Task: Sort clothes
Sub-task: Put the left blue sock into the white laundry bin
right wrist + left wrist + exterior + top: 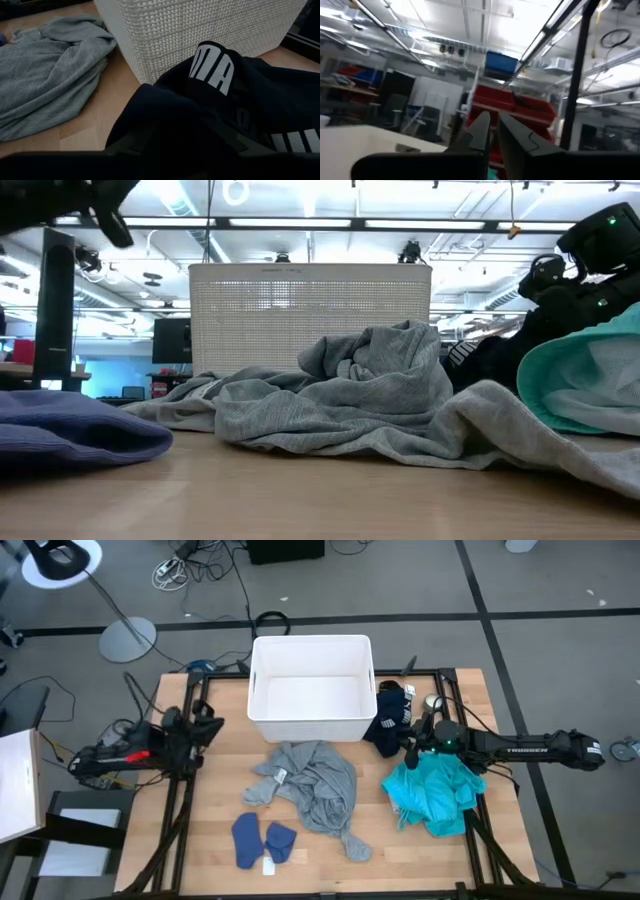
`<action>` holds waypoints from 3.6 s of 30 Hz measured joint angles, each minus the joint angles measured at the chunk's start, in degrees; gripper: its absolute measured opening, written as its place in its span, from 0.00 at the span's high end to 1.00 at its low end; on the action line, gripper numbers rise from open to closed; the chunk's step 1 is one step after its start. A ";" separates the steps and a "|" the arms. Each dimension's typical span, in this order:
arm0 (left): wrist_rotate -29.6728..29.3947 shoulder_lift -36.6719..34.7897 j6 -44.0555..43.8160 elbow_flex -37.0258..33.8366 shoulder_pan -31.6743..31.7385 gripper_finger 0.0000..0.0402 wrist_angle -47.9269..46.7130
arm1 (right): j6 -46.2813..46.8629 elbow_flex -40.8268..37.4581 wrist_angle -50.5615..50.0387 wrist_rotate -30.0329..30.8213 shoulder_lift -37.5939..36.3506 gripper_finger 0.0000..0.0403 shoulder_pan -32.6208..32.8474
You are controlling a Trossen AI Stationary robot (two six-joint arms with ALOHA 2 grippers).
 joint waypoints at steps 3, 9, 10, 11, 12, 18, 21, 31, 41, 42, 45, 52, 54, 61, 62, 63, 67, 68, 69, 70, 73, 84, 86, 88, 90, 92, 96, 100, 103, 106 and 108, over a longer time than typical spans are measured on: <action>-0.06 4.61 0.84 8.11 -0.04 0.90 -11.35 | -0.01 0.00 0.00 0.01 0.00 0.68 -0.01; 0.85 20.34 0.68 28.56 -0.07 0.90 -35.36 | -0.01 0.00 0.00 0.01 0.00 0.68 -0.01; 1.19 23.44 0.57 32.06 -0.19 0.90 -39.47 | -0.01 0.00 0.00 -0.01 0.00 0.68 -0.01; 1.21 26.43 -0.03 35.13 -0.49 0.90 -42.97 | 0.00 0.00 0.00 0.00 0.00 0.68 -0.01; 1.29 29.32 -0.61 37.70 -0.99 0.90 -46.05 | -0.01 0.00 0.00 0.01 0.00 0.68 -0.01; -1.51 44.31 -7.41 45.46 -8.20 0.90 -56.25 | -0.01 0.00 0.00 0.00 0.00 0.68 0.00; -4.46 48.82 -12.85 46.62 -13.47 0.90 -59.46 | 0.00 0.00 0.00 0.00 0.00 0.68 -0.01; -16.67 56.45 -41.21 46.14 -34.30 0.90 -68.50 | 0.00 0.00 0.00 0.01 0.00 0.68 -0.01; -17.16 69.50 -52.14 45.45 -40.41 0.90 -74.87 | -0.01 0.00 0.02 0.00 0.00 0.68 0.01; -17.08 70.75 -52.96 45.44 -40.41 0.90 -75.63 | -0.01 0.00 0.02 0.00 0.00 0.68 0.01; -14.73 74.25 -53.67 45.43 -40.41 0.90 -75.64 | 0.01 0.00 0.02 0.01 0.00 0.68 0.01; -14.09 81.14 -60.67 45.43 -42.60 0.87 -75.63 | -0.01 0.00 0.02 0.01 0.00 0.68 -0.01; -13.51 82.85 -63.00 45.43 -43.60 0.83 -75.63 | 0.01 0.00 0.02 0.01 0.00 0.68 0.01; -13.40 86.53 -69.59 45.41 -47.37 0.68 -74.19 | -0.01 0.00 0.02 0.01 0.00 0.68 0.01; -13.49 87.03 -70.06 45.41 -47.65 0.66 -73.91 | -0.01 0.00 0.02 0.01 0.00 0.68 0.01; -13.53 87.61 -70.91 45.26 -48.00 0.65 -73.54 | -0.01 0.00 0.05 0.00 0.00 0.68 -0.01; -13.41 89.24 -71.44 41.91 -48.88 0.63 -66.05 | 0.00 0.00 0.11 0.01 0.00 0.68 0.01; -12.90 89.63 -71.54 40.54 -48.94 0.63 -63.70 | -0.01 0.00 0.15 0.00 0.00 0.68 0.01; -12.27 89.79 -71.69 39.18 -48.92 0.63 -62.42 | 0.00 0.00 0.23 0.01 0.00 0.68 0.01; -12.14 89.81 -71.76 38.04 -48.92 0.63 -61.48 | -0.01 0.00 0.24 -0.01 0.00 0.68 0.01; -11.32 89.60 -72.80 35.87 -48.71 0.66 -58.31 | 0.01 0.00 0.46 -0.01 0.00 0.68 0.01; -7.07 85.33 -68.45 43.84 -47.65 0.99 -74.28 | 0.01 0.00 0.90 -0.01 0.00 0.68 0.01; -8.10 83.81 -67.96 46.63 -47.69 0.99 -78.33 | 0.00 0.00 0.92 -0.01 0.00 0.68 0.01; -10.19 82.61 -67.11 49.87 -47.46 0.99 -81.23 | 0.01 0.00 0.92 -0.01 0.00 0.68 0.01; -13.45 81.50 -65.60 53.20 -46.78 1.00 -85.29 | -0.01 0.00 0.90 -0.01 0.00 0.68 0.01; -17.12 80.55 -62.96 57.45 -45.50 1.00 -88.62 | -0.01 0.00 0.92 -0.01 0.00 0.68 0.01; -24.40 79.14 -54.76 66.34 -40.26 1.00 -95.97 | -0.01 0.00 0.96 -0.01 0.00 0.68 0.01; -31.77 79.10 -40.96 76.50 -31.51 1.00 -100.56 | 0.00 0.00 1.11 -0.01 0.00 0.68 0.01; -33.24 79.06 -26.58 83.89 -22.90 1.00 -98.37 | -0.01 0.00 1.16 -0.01 0.00 0.68 -0.01; -33.14 79.14 -13.70 90.54 -13.39 1.00 -94.31 | -0.01 0.00 1.17 -0.01 0.00 0.68 0.01; -32.36 79.06 -6.59 93.77 -7.18 1.00 -90.32 | -0.01 0.00 1.18 -0.01 0.00 0.68 0.01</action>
